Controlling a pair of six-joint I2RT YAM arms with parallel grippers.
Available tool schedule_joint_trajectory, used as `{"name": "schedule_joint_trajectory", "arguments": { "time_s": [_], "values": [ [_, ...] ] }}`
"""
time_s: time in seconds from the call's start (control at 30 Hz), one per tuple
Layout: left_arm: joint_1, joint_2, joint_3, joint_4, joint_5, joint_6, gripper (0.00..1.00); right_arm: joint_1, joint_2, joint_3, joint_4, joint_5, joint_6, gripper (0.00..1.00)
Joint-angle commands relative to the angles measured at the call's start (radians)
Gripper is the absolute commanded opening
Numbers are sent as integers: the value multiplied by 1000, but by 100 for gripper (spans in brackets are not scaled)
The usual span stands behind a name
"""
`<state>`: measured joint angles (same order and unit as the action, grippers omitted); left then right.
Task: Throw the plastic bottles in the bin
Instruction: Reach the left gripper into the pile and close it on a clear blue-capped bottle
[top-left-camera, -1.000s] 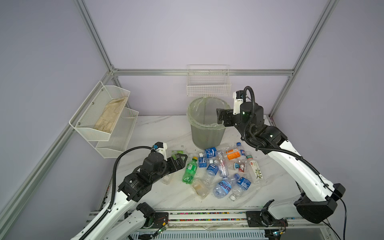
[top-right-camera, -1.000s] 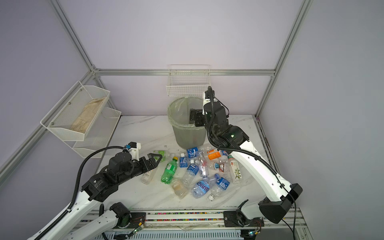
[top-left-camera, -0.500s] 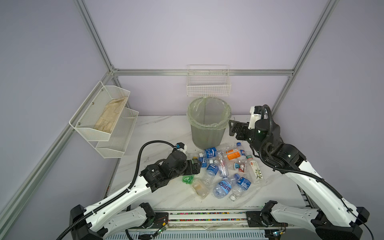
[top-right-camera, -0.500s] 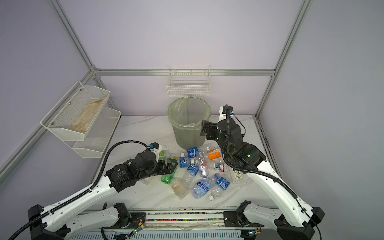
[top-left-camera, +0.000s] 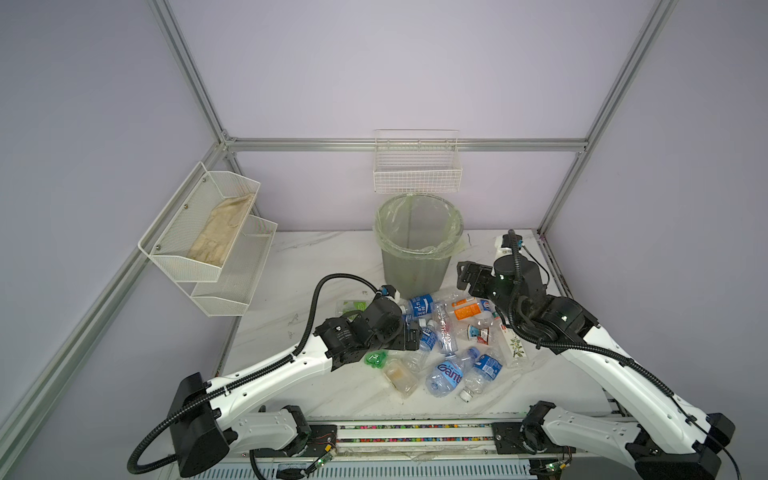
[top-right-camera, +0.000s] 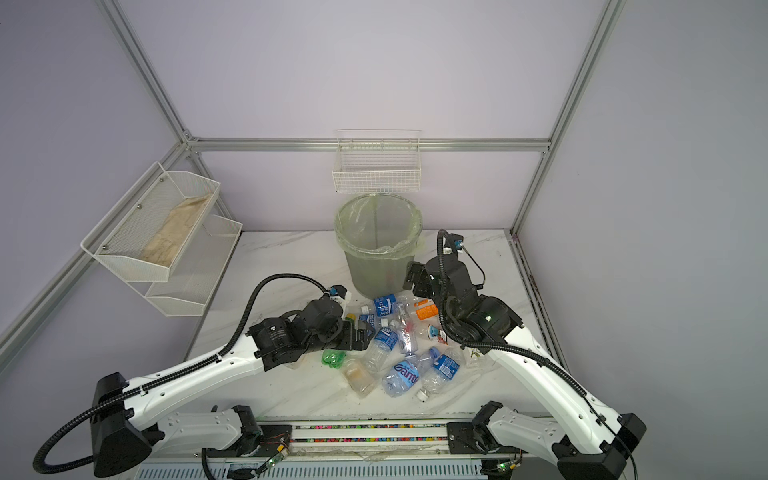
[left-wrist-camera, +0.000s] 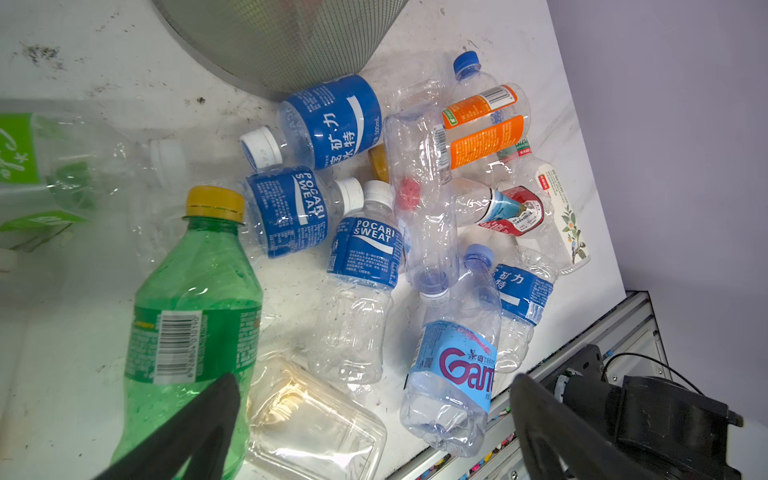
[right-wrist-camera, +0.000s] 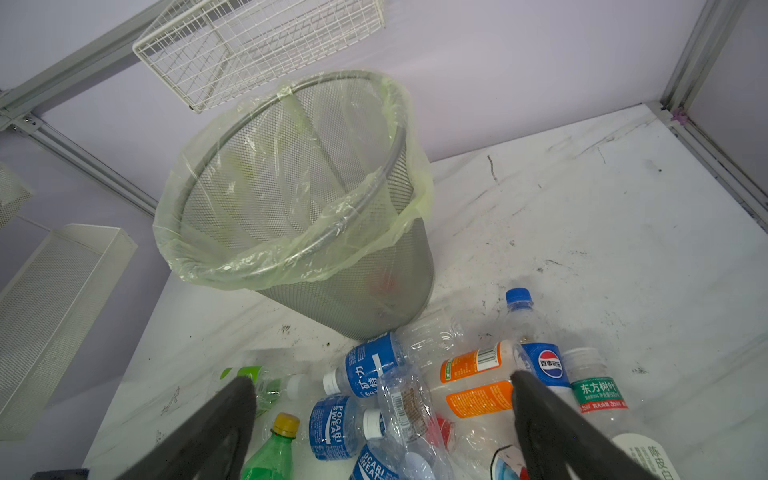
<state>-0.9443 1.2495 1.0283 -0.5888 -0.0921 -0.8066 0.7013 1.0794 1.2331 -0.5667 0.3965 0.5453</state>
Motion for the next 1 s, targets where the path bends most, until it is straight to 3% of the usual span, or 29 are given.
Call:
{"name": "schedule_joint_trajectory", "arguments": {
  "time_s": [0.0,0.4,0.57,0.97],
  "values": [
    [-27,48,132,22,21,45,100,-15,-20,-14,-35,26,44,97],
    [-146,329,331,-53,48,145,96,-85,-55,-17,-62,32,55,97],
    [-194,458,461,-174,-13,199,93,-99,-76,-23,-67,25,47,97],
    [-244,619,581,-264,-6,252,83,-115,-81,-13,-68,15,16,97]
  ]
}}
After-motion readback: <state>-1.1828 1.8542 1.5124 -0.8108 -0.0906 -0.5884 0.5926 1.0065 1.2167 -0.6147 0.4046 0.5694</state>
